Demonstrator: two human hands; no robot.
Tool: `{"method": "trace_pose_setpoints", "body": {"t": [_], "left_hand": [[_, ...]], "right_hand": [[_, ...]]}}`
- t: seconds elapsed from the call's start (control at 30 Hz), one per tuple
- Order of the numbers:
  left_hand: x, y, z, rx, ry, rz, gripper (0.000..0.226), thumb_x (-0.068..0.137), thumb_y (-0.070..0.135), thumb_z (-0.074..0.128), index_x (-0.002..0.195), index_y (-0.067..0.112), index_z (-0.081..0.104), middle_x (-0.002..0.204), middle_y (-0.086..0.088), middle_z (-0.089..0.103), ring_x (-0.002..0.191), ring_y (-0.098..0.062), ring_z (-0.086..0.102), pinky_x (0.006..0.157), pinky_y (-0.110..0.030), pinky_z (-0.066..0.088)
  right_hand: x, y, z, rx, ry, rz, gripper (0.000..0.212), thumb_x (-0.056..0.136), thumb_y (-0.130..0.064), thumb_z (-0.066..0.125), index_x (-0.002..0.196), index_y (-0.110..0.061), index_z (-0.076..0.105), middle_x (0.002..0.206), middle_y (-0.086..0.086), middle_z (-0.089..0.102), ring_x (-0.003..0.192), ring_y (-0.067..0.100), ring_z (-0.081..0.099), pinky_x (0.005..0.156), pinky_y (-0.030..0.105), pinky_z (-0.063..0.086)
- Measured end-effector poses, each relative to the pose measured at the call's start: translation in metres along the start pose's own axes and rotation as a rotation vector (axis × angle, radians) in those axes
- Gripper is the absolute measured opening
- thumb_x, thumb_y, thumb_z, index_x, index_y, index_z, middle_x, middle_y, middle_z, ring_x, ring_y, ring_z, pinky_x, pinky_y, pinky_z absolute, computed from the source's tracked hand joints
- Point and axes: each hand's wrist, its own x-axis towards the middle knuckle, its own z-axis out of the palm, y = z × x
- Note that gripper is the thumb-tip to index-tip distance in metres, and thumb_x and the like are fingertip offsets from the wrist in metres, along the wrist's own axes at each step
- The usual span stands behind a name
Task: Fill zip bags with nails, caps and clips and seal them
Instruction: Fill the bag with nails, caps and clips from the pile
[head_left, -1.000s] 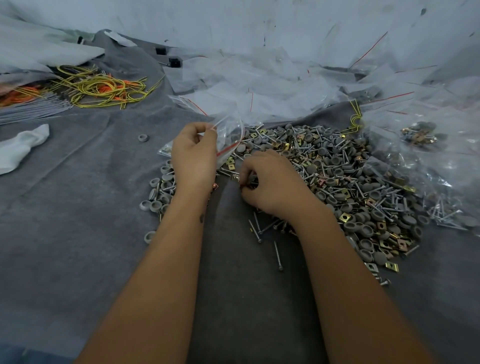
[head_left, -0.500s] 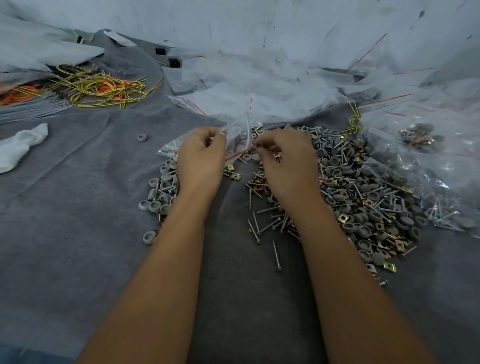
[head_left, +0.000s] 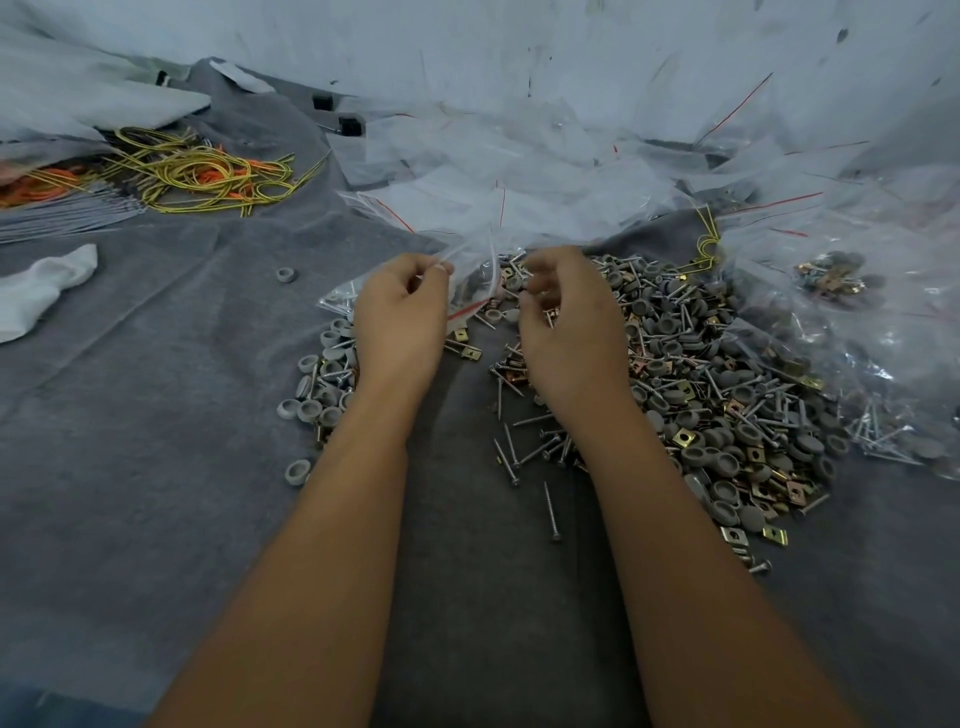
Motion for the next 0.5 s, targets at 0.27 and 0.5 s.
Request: {"method": "trace_pose_setpoints", "body": {"t": [0.27,0.5], "left_hand": [[0.001,0.007,-0.001,-0.15,0.076,-0.097,0.019,0.091,0.014,0.054,0.08,0.019,0.068,0.057,0.012,0.052,0.058,-0.007,0.048,0.063,-0.028,0.041],[0.002,0.006,-0.001,-0.153,0.068,-0.101,0.021,0.09,0.015,0.055,0.074,0.022,0.067,0.061,0.009,0.055,0.064,-0.013,0.05,0.067,-0.034,0.044]], "right_hand": [[-0.008,-0.004,0.011,-0.406,-0.557,-0.233,0.026,0.089,-0.019,0.059,0.112,-0.021,0.071,0.112,0.005,0.063,0.11,0.029,0.05,0.093,0.039,0.04],[-0.007,-0.006,0.004,-0.308,-0.507,-0.108,0.024,0.082,-0.006,0.058,0.097,-0.019,0.07,0.098,0.004,0.067,0.102,0.025,0.054,0.09,0.037,0.043]]}}
